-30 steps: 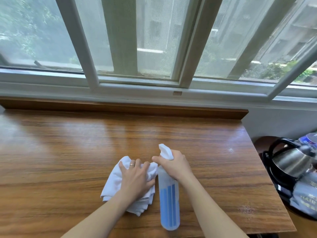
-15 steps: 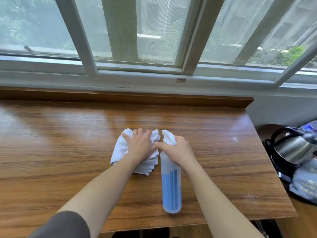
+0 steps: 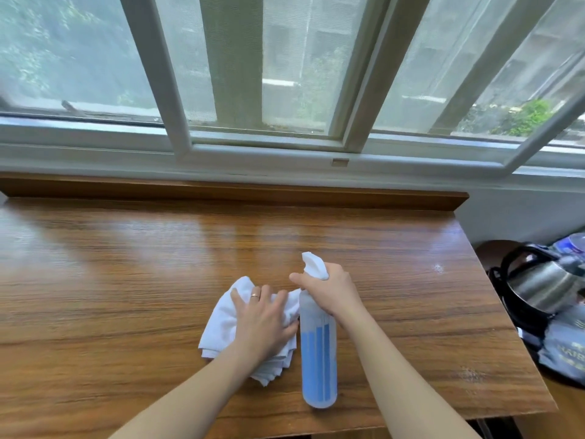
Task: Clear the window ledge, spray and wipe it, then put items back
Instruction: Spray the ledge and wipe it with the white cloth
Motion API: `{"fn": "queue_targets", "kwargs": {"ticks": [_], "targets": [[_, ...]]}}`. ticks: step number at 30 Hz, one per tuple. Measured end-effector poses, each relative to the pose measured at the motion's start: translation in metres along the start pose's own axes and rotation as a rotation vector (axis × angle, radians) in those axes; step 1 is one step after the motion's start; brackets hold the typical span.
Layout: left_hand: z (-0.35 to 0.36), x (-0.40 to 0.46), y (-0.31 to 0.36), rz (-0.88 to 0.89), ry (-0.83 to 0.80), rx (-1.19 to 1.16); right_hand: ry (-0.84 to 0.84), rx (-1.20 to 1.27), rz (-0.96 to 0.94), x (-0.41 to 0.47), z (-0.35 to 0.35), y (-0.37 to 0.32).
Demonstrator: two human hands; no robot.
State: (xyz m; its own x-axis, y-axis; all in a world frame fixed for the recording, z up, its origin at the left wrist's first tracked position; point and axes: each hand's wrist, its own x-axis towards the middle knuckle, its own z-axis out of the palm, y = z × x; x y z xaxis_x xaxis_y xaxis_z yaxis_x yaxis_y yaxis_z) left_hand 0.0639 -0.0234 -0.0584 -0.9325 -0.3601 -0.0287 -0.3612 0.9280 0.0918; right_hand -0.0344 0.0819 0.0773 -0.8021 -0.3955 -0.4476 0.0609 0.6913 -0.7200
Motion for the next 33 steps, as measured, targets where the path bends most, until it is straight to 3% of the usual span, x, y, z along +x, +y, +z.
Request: {"fn": "queue_targets", "kwargs": {"ticks": [12, 22, 33], "targets": [[-0.003, 0.053, 0.012, -0.13, 0.11, -0.022, -0.101, -0.029, -0.062, 0.037, -0.022, -0.004], [-0.016, 0.153, -0.005, -0.261, -0.117, -0.014, -0.148, -0.056, -0.078, 0.055, -0.033, 0.001], [-0.017, 0.105, 0.0, -0.126, -0.09, -0.008, -0.148, -0.055, -0.053, 0.069, -0.039, -0.008]]}}
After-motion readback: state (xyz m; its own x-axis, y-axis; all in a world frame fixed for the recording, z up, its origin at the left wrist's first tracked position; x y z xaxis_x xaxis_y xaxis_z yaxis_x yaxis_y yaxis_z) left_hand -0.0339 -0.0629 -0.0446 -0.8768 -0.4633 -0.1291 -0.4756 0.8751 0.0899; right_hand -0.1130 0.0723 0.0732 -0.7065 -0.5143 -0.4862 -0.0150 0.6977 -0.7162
